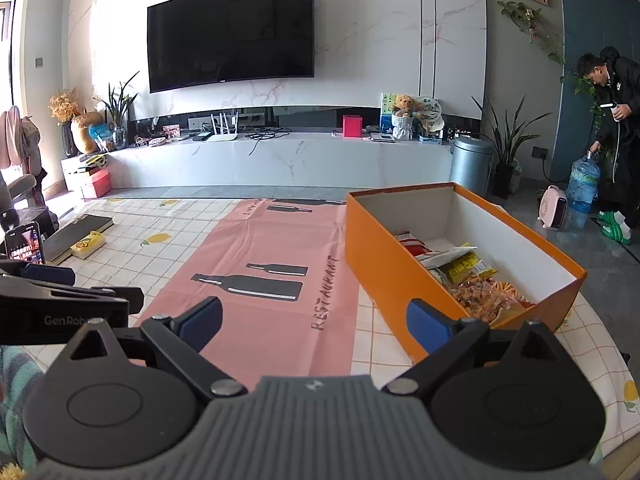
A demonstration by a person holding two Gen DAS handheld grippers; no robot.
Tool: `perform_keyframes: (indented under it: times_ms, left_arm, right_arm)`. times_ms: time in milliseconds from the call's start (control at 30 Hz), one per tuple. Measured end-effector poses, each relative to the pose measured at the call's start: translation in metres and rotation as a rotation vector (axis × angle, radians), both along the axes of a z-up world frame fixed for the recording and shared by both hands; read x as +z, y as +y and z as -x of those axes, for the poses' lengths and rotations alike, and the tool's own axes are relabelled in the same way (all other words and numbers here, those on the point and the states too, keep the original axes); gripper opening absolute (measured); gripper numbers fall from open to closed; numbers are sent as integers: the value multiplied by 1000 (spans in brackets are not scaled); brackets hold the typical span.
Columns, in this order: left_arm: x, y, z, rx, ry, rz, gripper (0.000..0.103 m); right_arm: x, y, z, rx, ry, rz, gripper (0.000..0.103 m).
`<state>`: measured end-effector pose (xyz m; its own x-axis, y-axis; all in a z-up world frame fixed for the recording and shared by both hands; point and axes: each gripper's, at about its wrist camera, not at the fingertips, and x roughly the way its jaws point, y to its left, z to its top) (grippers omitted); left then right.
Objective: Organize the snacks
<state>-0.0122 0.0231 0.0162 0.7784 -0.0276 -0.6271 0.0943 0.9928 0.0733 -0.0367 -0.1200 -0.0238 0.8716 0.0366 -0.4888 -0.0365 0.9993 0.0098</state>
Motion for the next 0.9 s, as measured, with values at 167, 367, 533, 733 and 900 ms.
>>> perform_keyframes:
  times_ms: [167, 367, 533, 733, 900]
  left_arm:
    - [3, 0, 1, 0, -7, 6, 90]
    - [5, -1, 3, 0, -11, -8, 90]
    - [6, -1, 3, -3, -11, -6, 90]
    - [8, -1, 3, -2, -11, -2, 90]
    - [8, -1, 3, 0, -10, -1, 90]
  right_arm:
    - [0, 0, 1, 4, -5, 0, 95]
    - [2, -2, 3, 3, -8, -5, 96]
    - [2, -1, 3, 6, -9, -4, 96]
    - [2, 0, 4, 11, -13, 1, 96]
    - [2, 0, 4, 13, -15, 5, 96]
